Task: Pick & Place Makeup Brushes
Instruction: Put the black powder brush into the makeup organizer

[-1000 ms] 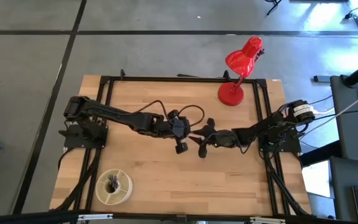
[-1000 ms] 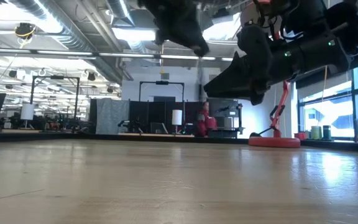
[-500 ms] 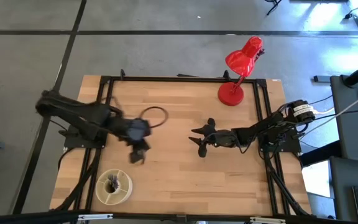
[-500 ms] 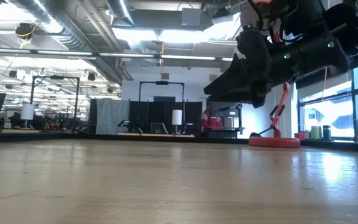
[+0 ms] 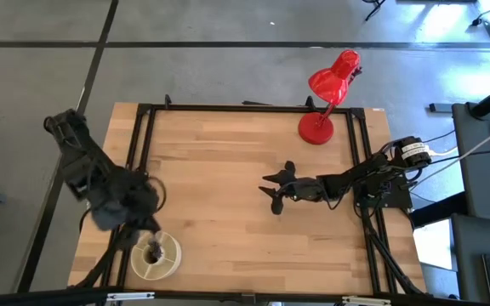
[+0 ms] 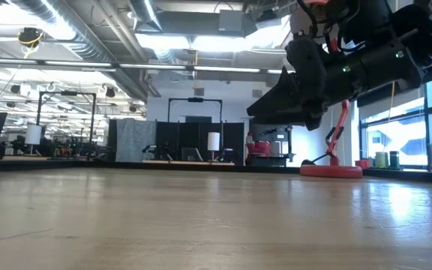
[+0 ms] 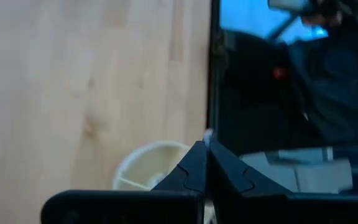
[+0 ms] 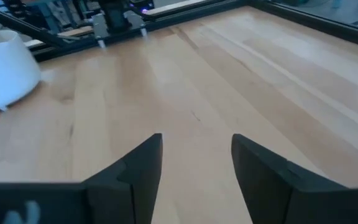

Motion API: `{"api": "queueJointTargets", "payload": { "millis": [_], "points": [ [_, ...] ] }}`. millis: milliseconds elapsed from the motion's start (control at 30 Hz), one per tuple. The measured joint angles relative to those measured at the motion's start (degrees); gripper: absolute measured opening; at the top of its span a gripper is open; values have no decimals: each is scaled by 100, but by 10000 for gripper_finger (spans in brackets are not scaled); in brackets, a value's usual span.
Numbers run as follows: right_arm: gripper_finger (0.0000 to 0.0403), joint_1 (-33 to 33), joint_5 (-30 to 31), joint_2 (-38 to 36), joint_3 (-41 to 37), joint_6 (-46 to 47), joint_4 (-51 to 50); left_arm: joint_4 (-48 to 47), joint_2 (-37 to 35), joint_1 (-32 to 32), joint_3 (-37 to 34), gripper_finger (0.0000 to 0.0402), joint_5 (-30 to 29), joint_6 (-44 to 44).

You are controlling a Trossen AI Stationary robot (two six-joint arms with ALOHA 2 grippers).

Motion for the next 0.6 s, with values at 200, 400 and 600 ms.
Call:
{"api": "queueJointTargets", "payload": {
  "millis": [200, 400, 600],
  "points": [
    [190, -11, 194, 0, 0, 25, -64, 5, 393, -861, -7, 4, -418, -136],
    [190, -70, 194, 0, 0, 62, -42, -144, 884, -1162, -7, 4, -648, -492],
    [190, -70, 194, 0, 0, 53, 47, -505, 1384, -1194, -7, 16, -551, -978]
  ]
}}
